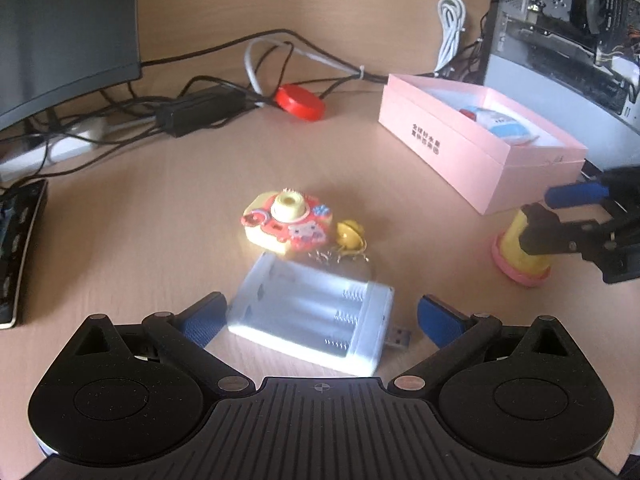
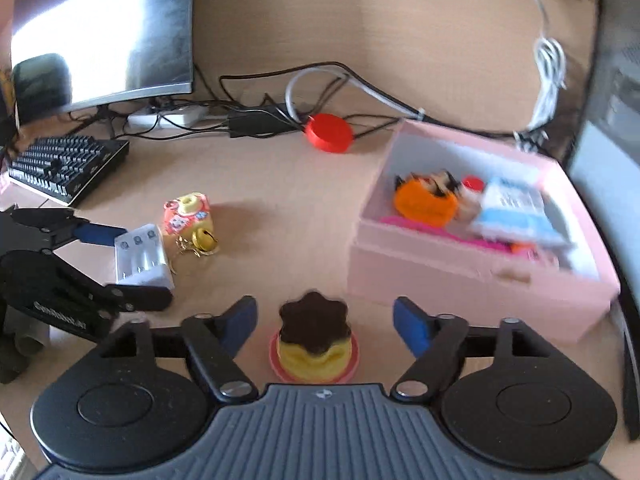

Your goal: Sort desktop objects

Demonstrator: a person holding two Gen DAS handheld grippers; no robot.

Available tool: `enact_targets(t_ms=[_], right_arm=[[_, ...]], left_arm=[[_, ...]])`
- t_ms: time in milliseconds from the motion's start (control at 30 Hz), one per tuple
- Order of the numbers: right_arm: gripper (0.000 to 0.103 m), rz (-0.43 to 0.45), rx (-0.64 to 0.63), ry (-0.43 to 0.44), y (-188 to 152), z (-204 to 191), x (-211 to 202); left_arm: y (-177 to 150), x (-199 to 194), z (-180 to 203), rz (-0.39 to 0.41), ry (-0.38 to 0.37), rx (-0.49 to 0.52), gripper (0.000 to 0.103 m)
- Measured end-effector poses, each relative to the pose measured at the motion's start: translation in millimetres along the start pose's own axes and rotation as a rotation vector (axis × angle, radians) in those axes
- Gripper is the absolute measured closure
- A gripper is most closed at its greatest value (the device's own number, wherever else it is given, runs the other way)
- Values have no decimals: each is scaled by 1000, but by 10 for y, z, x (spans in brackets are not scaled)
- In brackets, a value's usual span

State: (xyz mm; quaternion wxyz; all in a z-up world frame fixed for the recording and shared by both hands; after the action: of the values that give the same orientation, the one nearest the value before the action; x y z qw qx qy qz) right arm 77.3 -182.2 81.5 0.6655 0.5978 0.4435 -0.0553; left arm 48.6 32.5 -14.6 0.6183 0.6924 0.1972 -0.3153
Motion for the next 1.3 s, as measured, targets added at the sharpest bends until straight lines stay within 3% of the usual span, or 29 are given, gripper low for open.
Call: enact_targets(t_ms=[233, 333, 400, 700, 833, 1067, 1300], right_arm=[[14, 55, -23, -32, -335, 68, -27], [11, 86, 5, -38, -404, 106, -64], [0, 125, 34, -33, -414, 159, -134], [0, 100, 85, 8, -412, 243, -82], [0, 66, 105, 16, -414, 266, -28], [0, 35, 109, 8, -412, 248, 16], [0, -28, 37, -43, -392, 137, 84]], left_arm=[[-120, -142, 181, 6, -108, 59, 0], [-124, -116, 171, 2, -37, 49, 0], [-123, -86, 127, -6, 42, 49, 0], [-82, -64, -136, 26, 235, 13, 0], [-62, -48, -172, 9, 213, -22, 0], [-3, 13, -49, 0, 102, -9, 0], [38, 49, 99, 21, 125, 34, 0]])
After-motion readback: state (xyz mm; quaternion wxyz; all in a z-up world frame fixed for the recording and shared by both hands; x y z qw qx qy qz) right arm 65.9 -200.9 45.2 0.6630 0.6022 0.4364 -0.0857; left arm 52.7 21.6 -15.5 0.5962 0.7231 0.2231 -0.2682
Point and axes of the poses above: each gripper's, at about its wrist camera, not at the fingertips, and x roughly the way its jaws point, z to its right, y to its top, the point moved 3 cm from there along x, roughly the way its jaws point, and after that the axes turned 8 degrees about y, right-handed, at the moved point
